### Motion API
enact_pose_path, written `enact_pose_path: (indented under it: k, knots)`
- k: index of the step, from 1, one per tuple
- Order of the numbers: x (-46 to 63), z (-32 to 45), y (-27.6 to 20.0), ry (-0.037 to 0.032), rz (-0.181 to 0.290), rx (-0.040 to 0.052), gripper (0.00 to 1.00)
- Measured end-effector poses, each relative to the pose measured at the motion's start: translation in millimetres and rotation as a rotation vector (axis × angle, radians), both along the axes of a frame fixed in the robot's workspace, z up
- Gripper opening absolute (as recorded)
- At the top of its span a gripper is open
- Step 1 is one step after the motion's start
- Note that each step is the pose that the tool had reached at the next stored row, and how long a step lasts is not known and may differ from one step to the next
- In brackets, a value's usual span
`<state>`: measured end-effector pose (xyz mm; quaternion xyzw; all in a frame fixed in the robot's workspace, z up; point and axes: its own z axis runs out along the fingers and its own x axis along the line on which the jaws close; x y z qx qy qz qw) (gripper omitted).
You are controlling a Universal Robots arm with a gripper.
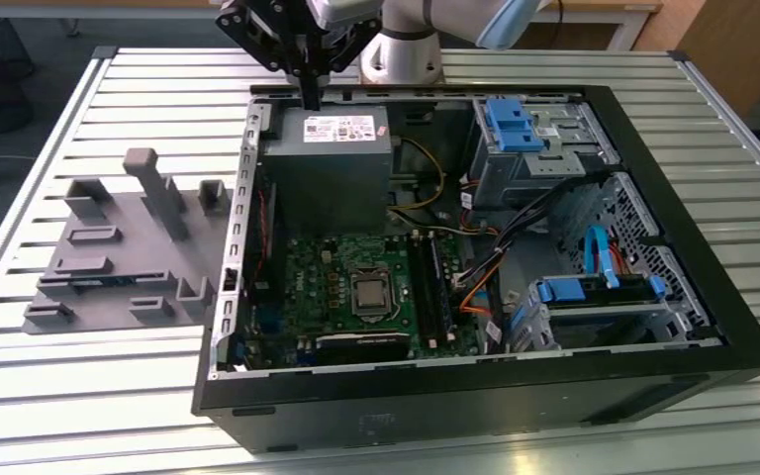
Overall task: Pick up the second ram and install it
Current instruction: 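Reach for the second ram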
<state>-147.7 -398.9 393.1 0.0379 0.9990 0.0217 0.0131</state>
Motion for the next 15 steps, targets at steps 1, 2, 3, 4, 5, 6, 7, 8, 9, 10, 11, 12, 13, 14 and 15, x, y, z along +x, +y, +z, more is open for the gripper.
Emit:
enact_pose_path:
  k: [1,2,3,4,5,6,7,8,9,10,11,12,13,14,15]
  knots:
    - [-0.2,0.0,0.0,0.0000,0.000,0.0001,0.11]
    - [-0.3,0.0,0.0,0.0000,0.000,0.0000,0.11]
    - [-0.6,0.0,0.0,0.0000,0.000,0.0000,0.11]
    - [-0.7,0.0,0.0,0.0000,0.000,0.0000,0.11]
    - [-0.8,0.0,0.0,0.0000,0.000,0.0000,0.11]
    - [-1.0,0.0,0.0,0.0000,0.000,0.0000,0.11]
    - [-1.2,0.0,0.0,0.0001,0.000,-0.0001,0.11]
    - [-1.3,0.0,0.0,0.0000,0.000,-0.0001,0.11]
    - [-1.4,0.0,0.0,0.0000,0.000,0.0000,0.11]
    - [-1.6,0.0,0.0,0.0000,0.000,0.0000,0.11]
    - [-1.8,0.0,0.0,0.0000,0.000,0.0000,0.11]
    - [-1.9,0.0,0.0,0.0000,0.000,0.0000,0.11]
    - [-2.1,0.0,0.0,0.0000,0.000,0.0000,0.11]
    - [-2.3,0.0,0.0,-0.0001,0.000,0.0001,0.11]
    - [-2.4,0.0,0.0,0.0000,0.000,0.0000,0.11]
